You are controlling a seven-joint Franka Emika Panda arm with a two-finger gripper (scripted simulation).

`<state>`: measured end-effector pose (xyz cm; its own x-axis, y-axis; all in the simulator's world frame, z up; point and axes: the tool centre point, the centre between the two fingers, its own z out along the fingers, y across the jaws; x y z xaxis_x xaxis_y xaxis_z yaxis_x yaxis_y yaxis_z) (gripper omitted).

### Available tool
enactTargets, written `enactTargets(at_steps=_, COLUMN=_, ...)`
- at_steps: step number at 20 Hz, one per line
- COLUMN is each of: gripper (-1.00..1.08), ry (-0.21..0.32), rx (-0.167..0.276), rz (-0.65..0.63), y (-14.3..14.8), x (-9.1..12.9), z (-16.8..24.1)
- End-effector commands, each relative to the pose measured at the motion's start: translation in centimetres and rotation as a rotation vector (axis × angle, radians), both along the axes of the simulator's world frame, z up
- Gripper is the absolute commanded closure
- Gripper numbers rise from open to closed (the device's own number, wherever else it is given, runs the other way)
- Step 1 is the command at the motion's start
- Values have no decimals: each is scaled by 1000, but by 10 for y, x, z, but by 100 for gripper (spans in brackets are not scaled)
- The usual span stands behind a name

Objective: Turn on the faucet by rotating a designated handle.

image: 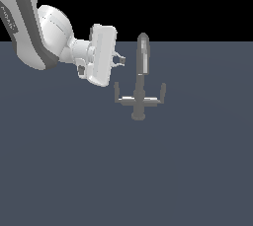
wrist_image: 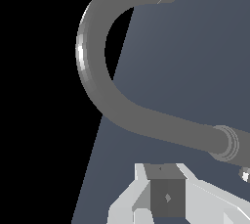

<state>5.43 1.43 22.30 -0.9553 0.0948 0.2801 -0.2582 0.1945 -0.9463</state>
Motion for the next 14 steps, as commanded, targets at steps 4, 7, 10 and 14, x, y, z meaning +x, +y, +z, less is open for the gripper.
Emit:
enactTargets(at_steps=4, gripper=108, ry=154, rx=-14, rz=52, y=6, x=9, z=-27)
enactTargets(at_steps=7, gripper=108, ry=236, rx=-22, rz=76, y=9, x=13, z=-42)
enactTargets(at_steps=10, gripper=108, ry=313, rx=-30, rz=97, y=12, x=16, z=-56)
enactTargets(at_steps=14, gripper=108, ry=395, rx=-39, rz=118, y=14, x=18, z=-71)
